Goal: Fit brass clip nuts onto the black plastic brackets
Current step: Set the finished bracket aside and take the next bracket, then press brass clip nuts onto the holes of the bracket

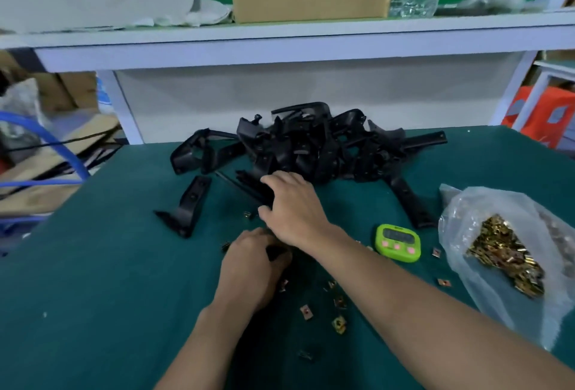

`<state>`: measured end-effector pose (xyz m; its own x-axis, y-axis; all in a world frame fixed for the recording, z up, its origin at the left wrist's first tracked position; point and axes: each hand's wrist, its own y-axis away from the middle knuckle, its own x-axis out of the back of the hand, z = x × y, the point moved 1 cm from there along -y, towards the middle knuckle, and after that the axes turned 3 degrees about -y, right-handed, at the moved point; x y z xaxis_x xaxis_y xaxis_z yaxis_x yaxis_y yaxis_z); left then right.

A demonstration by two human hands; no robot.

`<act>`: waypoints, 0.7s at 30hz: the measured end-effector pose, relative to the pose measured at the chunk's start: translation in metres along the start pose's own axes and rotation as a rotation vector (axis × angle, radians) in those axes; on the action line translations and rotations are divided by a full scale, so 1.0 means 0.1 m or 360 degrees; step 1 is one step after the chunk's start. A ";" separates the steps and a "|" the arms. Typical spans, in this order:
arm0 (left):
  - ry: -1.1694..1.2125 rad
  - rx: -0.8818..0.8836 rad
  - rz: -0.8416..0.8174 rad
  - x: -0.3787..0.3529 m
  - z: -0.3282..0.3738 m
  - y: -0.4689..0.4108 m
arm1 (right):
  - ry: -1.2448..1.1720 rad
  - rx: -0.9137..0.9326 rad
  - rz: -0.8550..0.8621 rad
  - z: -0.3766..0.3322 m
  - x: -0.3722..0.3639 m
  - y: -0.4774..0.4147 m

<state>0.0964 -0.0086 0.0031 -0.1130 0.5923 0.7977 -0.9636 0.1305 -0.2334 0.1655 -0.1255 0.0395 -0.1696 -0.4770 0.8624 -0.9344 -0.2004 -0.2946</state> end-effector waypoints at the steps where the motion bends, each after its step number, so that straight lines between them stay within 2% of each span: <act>1: 0.0029 0.0011 0.0002 0.00 0.00 0.01 | 0.0019 0.0056 -0.0055 -0.07 -0.05 -0.07; 4: 0.0097 0.0087 0.0042 0.05 -0.03 0.01 | 0.0119 0.0040 -0.0400 -0.17 -0.16 -0.22; 5: 0.0122 0.0109 0.0047 0.06 -0.04 0.02 | 0.0180 0.0055 -0.0427 -0.17 -0.16 -0.24; 11: 0.0107 0.0097 0.0058 0.07 -0.04 0.03 | 0.0369 0.0223 -0.0142 -0.06 0.04 -0.08; 13: 0.0062 0.0074 0.0052 0.03 -0.02 0.03 | 0.0437 0.0236 -0.0190 -0.01 0.09 -0.02; 17: 0.0010 0.0082 0.0071 -0.01 -0.01 0.04 | 0.0669 0.0309 -0.0478 -0.07 0.11 0.04; 19: 0.0009 0.0091 0.0035 0.00 -0.02 0.06 | 0.0583 0.0281 -0.0463 -0.05 0.12 0.09; 21: -0.0017 0.0070 0.0024 0.03 -0.02 0.09 | 0.0394 0.0267 -0.0310 0.00 0.16 0.16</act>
<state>0.0874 -0.0042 0.0023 -0.1302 0.5855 0.8002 -0.9714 0.0864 -0.2212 0.1477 -0.1359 0.0487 -0.0832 -0.1981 0.9767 -0.8956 -0.4150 -0.1605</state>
